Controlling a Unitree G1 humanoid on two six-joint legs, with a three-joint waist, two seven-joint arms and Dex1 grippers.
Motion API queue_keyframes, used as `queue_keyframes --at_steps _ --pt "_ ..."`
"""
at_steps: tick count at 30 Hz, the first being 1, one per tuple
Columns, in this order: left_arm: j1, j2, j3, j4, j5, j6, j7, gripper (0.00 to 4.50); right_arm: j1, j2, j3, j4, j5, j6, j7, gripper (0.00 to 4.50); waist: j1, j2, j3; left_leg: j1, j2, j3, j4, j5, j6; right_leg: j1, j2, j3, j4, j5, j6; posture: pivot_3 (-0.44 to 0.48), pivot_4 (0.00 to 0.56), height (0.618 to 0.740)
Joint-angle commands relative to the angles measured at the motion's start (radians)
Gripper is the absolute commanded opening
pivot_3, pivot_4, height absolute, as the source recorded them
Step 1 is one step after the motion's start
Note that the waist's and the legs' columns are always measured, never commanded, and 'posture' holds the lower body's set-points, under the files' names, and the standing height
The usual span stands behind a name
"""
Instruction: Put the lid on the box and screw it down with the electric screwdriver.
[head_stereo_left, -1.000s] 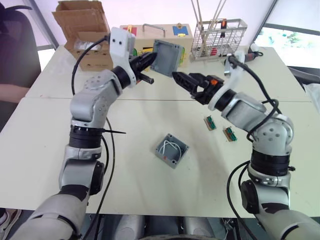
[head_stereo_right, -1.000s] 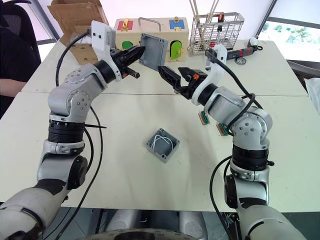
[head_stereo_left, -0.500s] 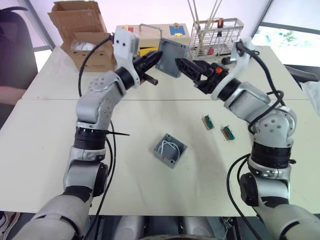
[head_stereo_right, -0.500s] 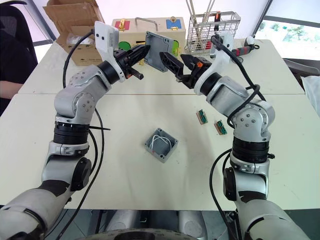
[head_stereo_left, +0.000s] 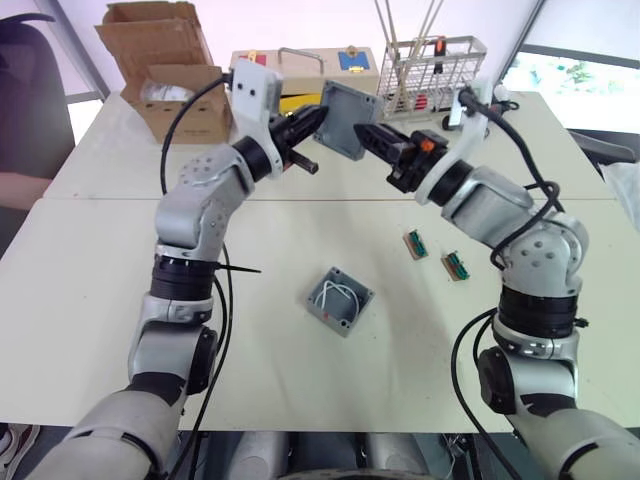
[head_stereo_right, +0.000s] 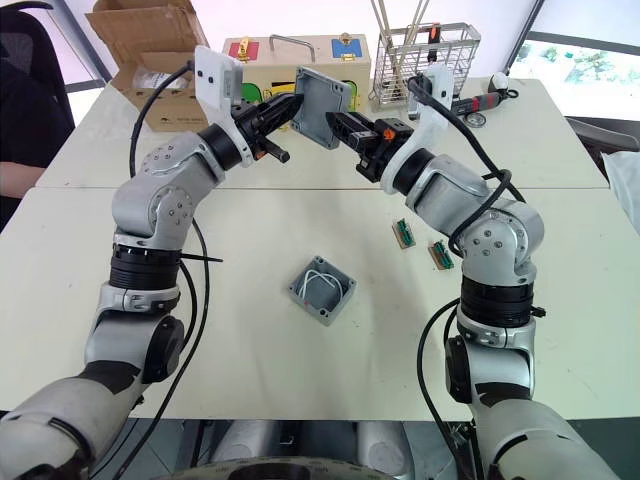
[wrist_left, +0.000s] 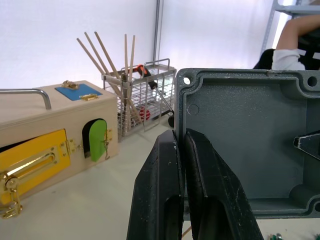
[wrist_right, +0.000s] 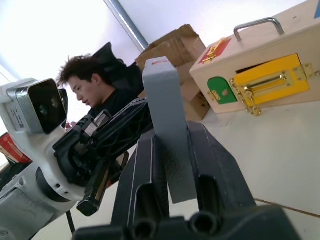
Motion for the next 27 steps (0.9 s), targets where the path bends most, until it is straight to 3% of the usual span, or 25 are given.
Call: queue_keyframes --at_steps 1,5,8,15,21,27 --pt "-0.012 0.005 0.0 -0.063 -0.014 -0.016 -0.027 0.0 -0.006 -0.004 -0.021 -0.027 -0.007 -0.005 0.002 0.12 0.0 0.0 0.0 0.0 0.0 0.0 0.0 0.0 0.0 0.0 0.0 0.0 0.0 0.0 0.0 0.0 0.15 0.74" --pt "-0.012 0.012 0.003 -0.064 -0.016 -0.013 -0.034 0.0 -0.006 -0.014 -0.019 -0.036 -0.005 0.004 0.02 0.12 -0.001 0.0 0.0 0.0 0.0 0.0 0.0 0.0 0.0 0.0 0.0 0.0 0.0 0.0 0.0 0.0 0.15 0.74" --pt "-0.012 0.025 0.02 -0.067 -0.076 0.054 -0.083 0.89 -0.002 -0.022 -0.013 -0.052 -0.006 0.005 0.042 0.12 0.0 0.0 0.0 0.0 0.0 0.0 0.0 0.0 0.0 0.0 0.0 0.0 0.0 0.0 0.0 0.0 0.15 0.74" --pt "-0.017 0.041 0.129 -0.07 -0.203 0.143 -0.081 4.44 0.046 -0.084 0.04 -0.104 -0.14 -0.072 0.112 0.12 -0.002 0.0 0.0 0.0 0.0 0.0 0.0 0.0 0.0 0.0 0.0 0.0 0.0 0.0 0.0 0.0 0.15 0.74" --pt "-0.004 0.12 0.267 -0.074 -0.328 0.225 -0.074 4.48 0.163 -0.239 0.158 -0.175 -0.457 -0.342 0.243 0.12 -0.001 0.0 0.0 0.0 0.0 0.0 -0.001 0.0 0.0 -0.001 0.0 0.0 0.0 0.0 0.0 0.0 0.15 0.74" --pt "0.067 0.209 0.244 -0.071 -0.372 0.272 -0.211 4.48 0.405 -0.418 0.326 -0.225 -0.942 -0.937 0.35 0.12 0.004 0.0 0.0 0.0 0.0 0.0 -0.001 0.0 0.0 -0.001 0.0 0.0 -0.001 0.0 0.0 0.0 0.15 0.74"
